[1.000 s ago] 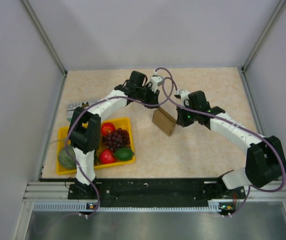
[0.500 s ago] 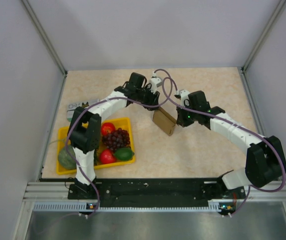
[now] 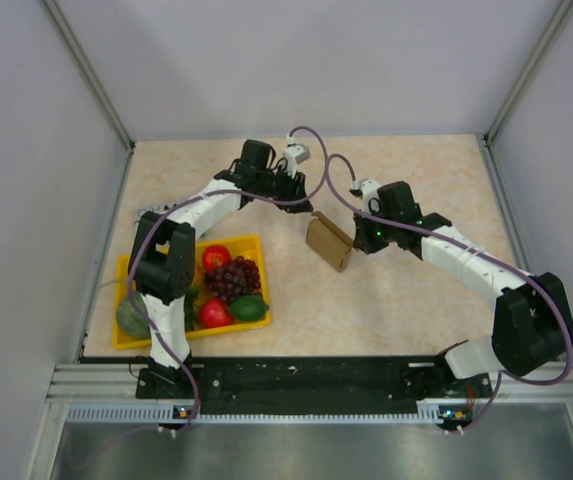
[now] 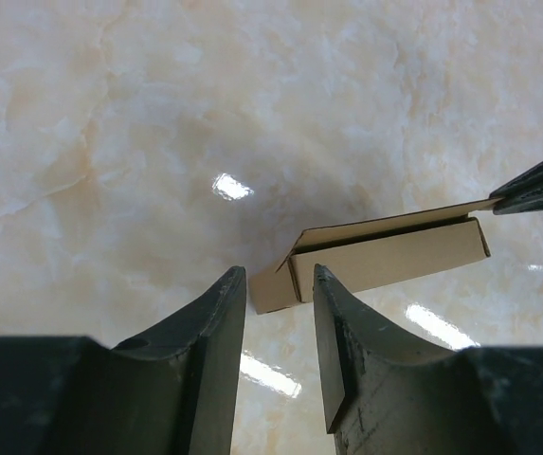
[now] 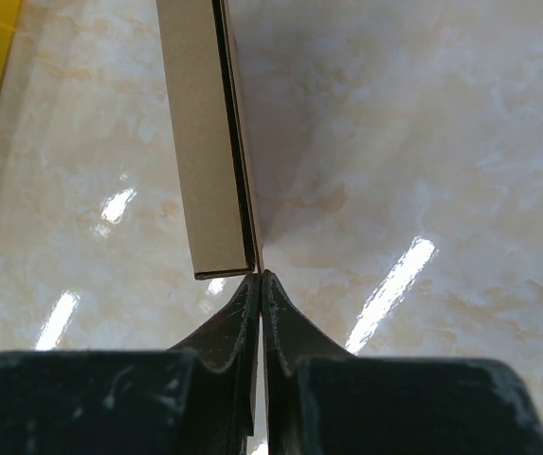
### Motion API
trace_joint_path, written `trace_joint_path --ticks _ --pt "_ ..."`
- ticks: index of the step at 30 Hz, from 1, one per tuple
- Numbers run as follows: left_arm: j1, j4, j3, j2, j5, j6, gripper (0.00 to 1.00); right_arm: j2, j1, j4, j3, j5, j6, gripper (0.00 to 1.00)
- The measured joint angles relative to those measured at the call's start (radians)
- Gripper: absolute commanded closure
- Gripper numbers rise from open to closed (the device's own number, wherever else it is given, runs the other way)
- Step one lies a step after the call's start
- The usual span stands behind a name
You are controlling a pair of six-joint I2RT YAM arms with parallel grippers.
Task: Fold the paper box
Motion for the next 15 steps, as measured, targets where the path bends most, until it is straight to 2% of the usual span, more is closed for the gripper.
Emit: trace_joint_path --ticks 8,15 --pt "-0.020 -0.005 0.001 0.001 0.032 0.011 0.60 0.000 0.000 0.000 0.000 -0.008 0.000 1.00" --pt "-0.032 -0.023 0.016 0.033 0.016 0.022 0.69 0.000 0.000 0.000 0.000 -0.017 0.000 1.00"
